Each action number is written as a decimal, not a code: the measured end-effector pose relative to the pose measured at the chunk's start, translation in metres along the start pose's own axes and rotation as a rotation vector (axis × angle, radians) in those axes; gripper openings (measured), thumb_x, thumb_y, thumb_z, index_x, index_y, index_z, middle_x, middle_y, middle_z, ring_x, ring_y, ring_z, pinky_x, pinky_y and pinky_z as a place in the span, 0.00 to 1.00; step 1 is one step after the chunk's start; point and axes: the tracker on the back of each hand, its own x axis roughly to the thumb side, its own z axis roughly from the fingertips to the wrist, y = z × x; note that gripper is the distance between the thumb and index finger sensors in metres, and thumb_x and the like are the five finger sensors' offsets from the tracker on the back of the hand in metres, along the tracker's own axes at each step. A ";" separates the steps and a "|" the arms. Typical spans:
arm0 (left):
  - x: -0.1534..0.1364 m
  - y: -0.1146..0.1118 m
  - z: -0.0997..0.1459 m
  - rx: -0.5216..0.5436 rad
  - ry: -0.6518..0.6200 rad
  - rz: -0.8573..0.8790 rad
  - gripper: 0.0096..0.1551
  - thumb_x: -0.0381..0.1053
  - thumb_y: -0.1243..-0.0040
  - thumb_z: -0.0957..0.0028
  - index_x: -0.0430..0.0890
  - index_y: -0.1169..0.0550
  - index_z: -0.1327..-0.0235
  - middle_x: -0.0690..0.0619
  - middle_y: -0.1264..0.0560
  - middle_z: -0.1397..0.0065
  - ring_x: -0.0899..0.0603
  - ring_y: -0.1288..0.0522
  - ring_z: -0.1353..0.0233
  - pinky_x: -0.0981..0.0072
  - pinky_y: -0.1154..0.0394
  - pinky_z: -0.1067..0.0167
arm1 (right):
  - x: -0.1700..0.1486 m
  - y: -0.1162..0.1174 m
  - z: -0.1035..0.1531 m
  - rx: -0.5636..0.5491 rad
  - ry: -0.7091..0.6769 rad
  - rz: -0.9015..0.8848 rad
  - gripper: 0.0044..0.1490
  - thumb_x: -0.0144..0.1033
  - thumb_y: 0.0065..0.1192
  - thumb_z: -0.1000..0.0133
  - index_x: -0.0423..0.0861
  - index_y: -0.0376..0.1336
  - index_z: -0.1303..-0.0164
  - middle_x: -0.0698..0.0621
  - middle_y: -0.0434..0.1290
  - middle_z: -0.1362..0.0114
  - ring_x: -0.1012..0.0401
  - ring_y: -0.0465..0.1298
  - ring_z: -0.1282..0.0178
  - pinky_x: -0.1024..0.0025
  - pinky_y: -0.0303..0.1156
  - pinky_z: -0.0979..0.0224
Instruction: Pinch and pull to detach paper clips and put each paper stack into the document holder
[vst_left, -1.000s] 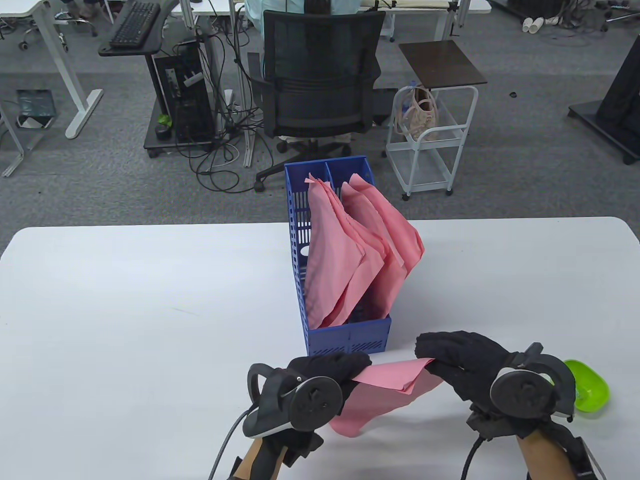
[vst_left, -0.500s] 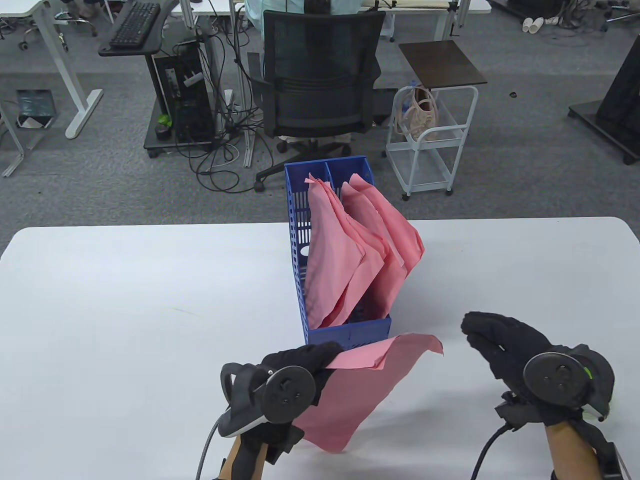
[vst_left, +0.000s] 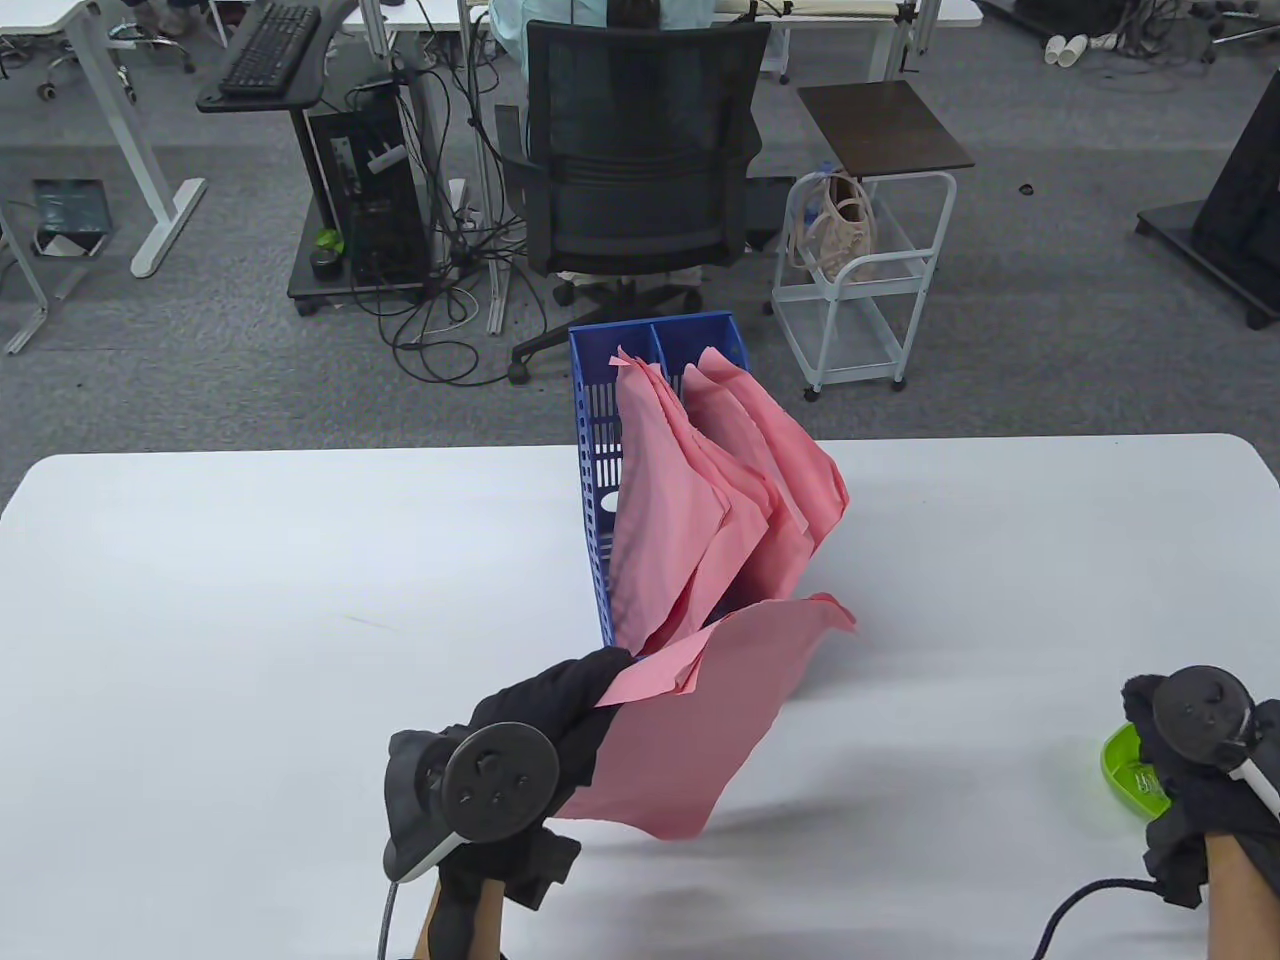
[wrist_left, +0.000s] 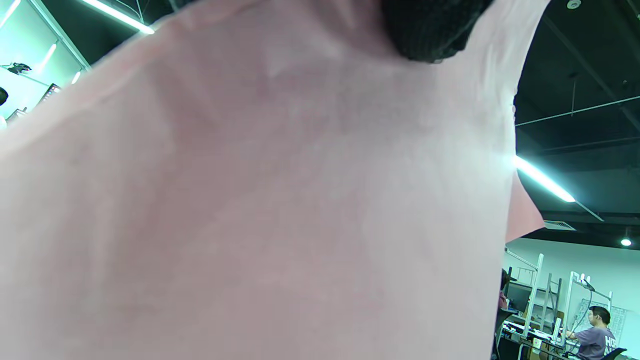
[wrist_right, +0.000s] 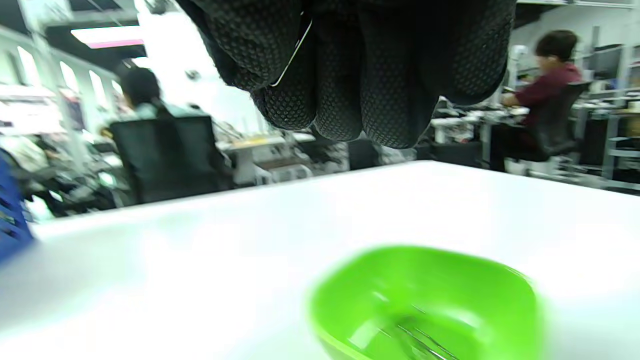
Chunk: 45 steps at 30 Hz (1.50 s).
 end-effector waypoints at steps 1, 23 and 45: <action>-0.001 0.000 0.000 0.001 0.002 0.000 0.22 0.53 0.48 0.40 0.53 0.21 0.36 0.53 0.15 0.42 0.49 0.12 0.46 0.56 0.18 0.42 | -0.005 0.005 -0.002 0.028 0.024 0.011 0.22 0.37 0.54 0.35 0.47 0.66 0.32 0.40 0.71 0.24 0.44 0.76 0.30 0.50 0.69 0.27; -0.018 0.003 0.000 0.022 0.009 0.217 0.23 0.53 0.49 0.40 0.54 0.21 0.34 0.53 0.15 0.39 0.48 0.13 0.44 0.54 0.19 0.41 | 0.124 -0.039 0.017 -0.013 -0.532 -0.303 0.35 0.54 0.52 0.39 0.49 0.62 0.25 0.41 0.70 0.21 0.46 0.76 0.29 0.53 0.71 0.27; -0.013 -0.006 -0.003 -0.052 -0.081 0.387 0.23 0.54 0.49 0.39 0.54 0.23 0.32 0.53 0.16 0.37 0.47 0.14 0.41 0.54 0.20 0.38 | 0.231 -0.020 0.052 0.457 -1.133 -0.850 0.28 0.46 0.54 0.37 0.56 0.62 0.25 0.46 0.75 0.25 0.50 0.80 0.33 0.58 0.75 0.31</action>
